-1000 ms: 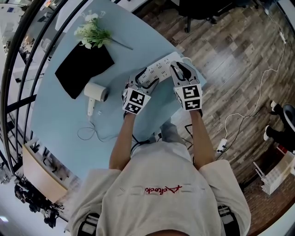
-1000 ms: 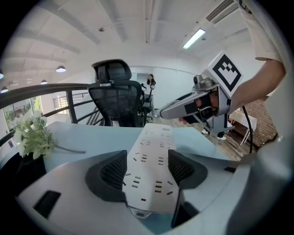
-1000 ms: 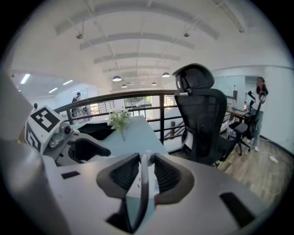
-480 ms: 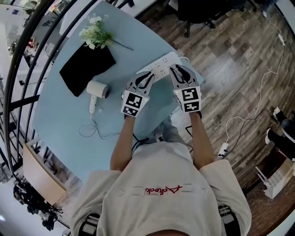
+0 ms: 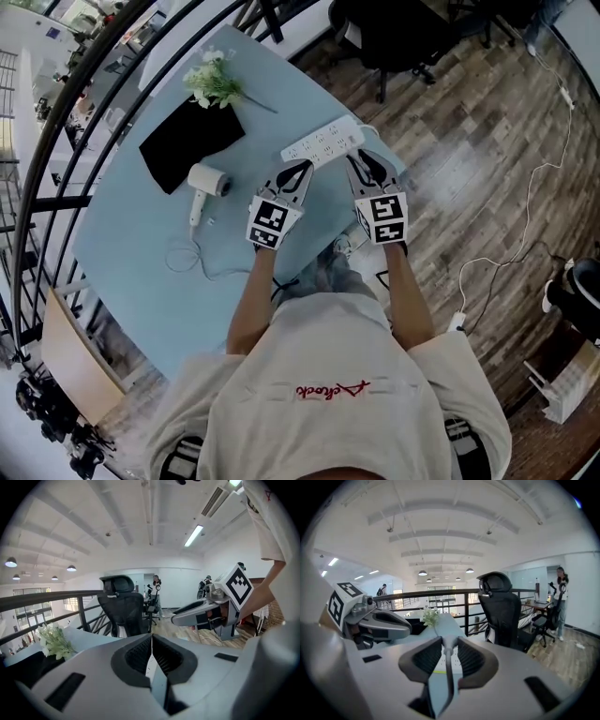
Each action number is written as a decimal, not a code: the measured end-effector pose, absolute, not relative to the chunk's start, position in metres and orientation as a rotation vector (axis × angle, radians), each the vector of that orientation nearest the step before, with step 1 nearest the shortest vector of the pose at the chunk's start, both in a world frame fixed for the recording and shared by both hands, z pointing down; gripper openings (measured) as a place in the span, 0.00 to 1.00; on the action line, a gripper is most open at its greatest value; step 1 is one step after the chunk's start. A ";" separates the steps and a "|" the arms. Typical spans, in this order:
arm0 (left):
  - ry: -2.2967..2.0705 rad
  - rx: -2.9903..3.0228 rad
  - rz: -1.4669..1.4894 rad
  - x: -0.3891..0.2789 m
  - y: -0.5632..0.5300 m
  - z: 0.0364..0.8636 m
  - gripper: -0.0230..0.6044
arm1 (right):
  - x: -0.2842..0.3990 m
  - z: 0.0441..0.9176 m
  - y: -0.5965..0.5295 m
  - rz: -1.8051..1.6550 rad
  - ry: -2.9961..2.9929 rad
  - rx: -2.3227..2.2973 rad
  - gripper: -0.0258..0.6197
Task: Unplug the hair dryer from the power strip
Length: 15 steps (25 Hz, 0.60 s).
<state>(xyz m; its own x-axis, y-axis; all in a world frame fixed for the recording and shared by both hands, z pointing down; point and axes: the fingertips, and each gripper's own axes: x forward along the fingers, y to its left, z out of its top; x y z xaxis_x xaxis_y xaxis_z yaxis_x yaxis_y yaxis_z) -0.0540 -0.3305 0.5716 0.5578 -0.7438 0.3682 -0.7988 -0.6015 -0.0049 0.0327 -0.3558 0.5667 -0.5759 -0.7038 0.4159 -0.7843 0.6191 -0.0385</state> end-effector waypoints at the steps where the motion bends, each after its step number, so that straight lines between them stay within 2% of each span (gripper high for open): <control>1: -1.327 2.631 0.490 -0.054 -0.328 0.564 0.06 | 0.034 0.561 -0.352 0.303 -2.494 1.195 0.22; 8: -1.423 2.674 0.340 -0.045 -0.310 0.502 0.06 | 0.051 0.515 -0.327 0.246 -2.566 1.245 0.22; 15: -1.444 2.708 0.331 -0.035 -0.292 0.482 0.06 | 0.061 0.491 -0.316 0.214 -2.630 1.299 0.21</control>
